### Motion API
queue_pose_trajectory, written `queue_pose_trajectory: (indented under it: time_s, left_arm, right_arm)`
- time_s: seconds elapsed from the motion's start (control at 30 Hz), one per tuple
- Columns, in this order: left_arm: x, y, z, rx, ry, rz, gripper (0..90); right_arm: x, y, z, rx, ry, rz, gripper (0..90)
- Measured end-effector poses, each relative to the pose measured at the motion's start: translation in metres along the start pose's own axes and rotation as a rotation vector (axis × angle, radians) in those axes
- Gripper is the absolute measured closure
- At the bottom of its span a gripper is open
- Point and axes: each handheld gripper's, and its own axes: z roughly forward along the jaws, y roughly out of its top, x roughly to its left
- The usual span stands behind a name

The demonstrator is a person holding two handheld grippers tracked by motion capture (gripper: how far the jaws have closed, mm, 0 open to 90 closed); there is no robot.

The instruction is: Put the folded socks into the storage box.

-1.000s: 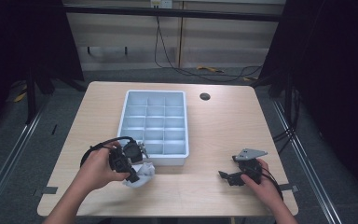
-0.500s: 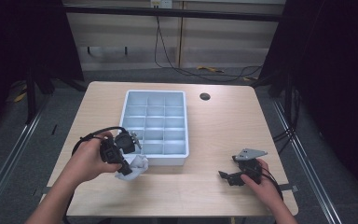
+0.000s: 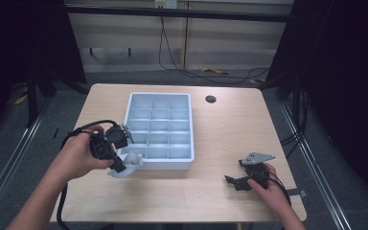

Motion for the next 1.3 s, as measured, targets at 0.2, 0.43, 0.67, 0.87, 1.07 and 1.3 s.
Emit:
queue_pose_trajectory:
  time_s: [0.2, 0.43, 0.67, 0.87, 1.07, 1.3]
  left_arm:
    - [0.002, 0.000, -0.013, 0.000, 0.016, -0.004, 79.5]
    - [0.006, 0.003, -0.024, 0.004, 0.031, -0.015, 79.4]
    - [0.015, 0.009, -0.029, 0.003, 0.041, -0.027, 79.3]
    - [0.021, 0.015, -0.030, -0.002, 0.048, -0.042, 79.3]
    - [0.029, 0.021, -0.029, 0.015, 0.051, -0.031, 79.3]
    - [0.037, 0.027, -0.024, 0.032, 0.054, -0.043, 79.2]
  right_arm:
    - [0.000, 0.000, 0.000, 0.000, 0.000, 0.000, 12.0]
    - [0.000, 0.000, 0.000, 0.000, 0.000, 0.000, 12.0]
    - [0.000, 0.000, 0.000, 0.000, 0.000, 0.000, 12.0]
    - [0.000, 0.000, 0.000, -0.001, 0.000, 0.002, 12.0]
    - [0.000, 0.000, 0.000, -0.001, 0.000, 0.002, 12.0]
    - [0.000, 0.000, 0.000, -0.002, -0.001, 0.000, 12.0]
